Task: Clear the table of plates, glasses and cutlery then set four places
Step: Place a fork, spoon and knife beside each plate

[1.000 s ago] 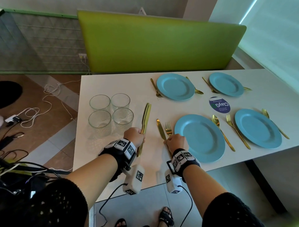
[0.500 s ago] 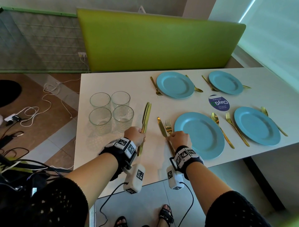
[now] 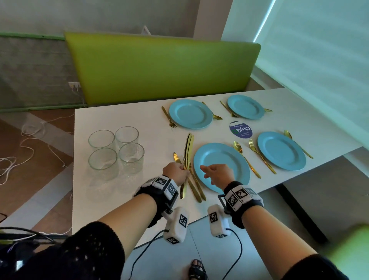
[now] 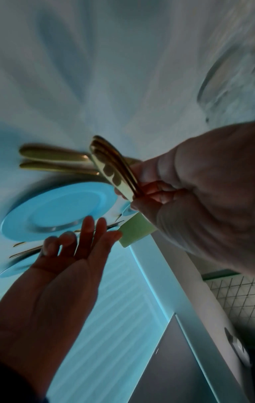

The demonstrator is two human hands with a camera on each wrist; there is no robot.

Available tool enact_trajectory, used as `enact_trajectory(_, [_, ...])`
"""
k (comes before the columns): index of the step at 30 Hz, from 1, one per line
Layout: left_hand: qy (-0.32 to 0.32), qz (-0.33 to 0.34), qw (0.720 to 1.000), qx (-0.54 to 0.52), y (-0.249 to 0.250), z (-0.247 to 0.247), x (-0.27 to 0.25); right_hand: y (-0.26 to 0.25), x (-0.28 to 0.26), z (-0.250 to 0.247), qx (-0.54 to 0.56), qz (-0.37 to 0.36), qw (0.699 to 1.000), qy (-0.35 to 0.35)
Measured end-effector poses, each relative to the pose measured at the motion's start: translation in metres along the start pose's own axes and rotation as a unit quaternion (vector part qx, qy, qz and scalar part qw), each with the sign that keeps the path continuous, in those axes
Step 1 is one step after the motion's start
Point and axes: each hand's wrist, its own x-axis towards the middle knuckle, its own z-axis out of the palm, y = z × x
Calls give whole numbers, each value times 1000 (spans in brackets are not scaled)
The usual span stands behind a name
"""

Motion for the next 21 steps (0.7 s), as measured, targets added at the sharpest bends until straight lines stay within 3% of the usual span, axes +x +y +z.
enact_trajectory(4, [-49, 35, 998, -36, 24, 29, 3, 9, -3, -11, 51, 3, 998, -20])
enact_trajectory(11, [-118, 25, 985, -121, 69, 71, 26, 37, 27, -58, 109, 27, 994, -13])
enact_trajectory(18, [-114, 8, 987, -109, 116, 123, 72, 67, 84, -117, 128, 31, 991, 5])
enact_trajectory(21, [-76, 1, 992, -102, 131, 141, 96, 88, 110, -145, 93, 51, 994, 35])
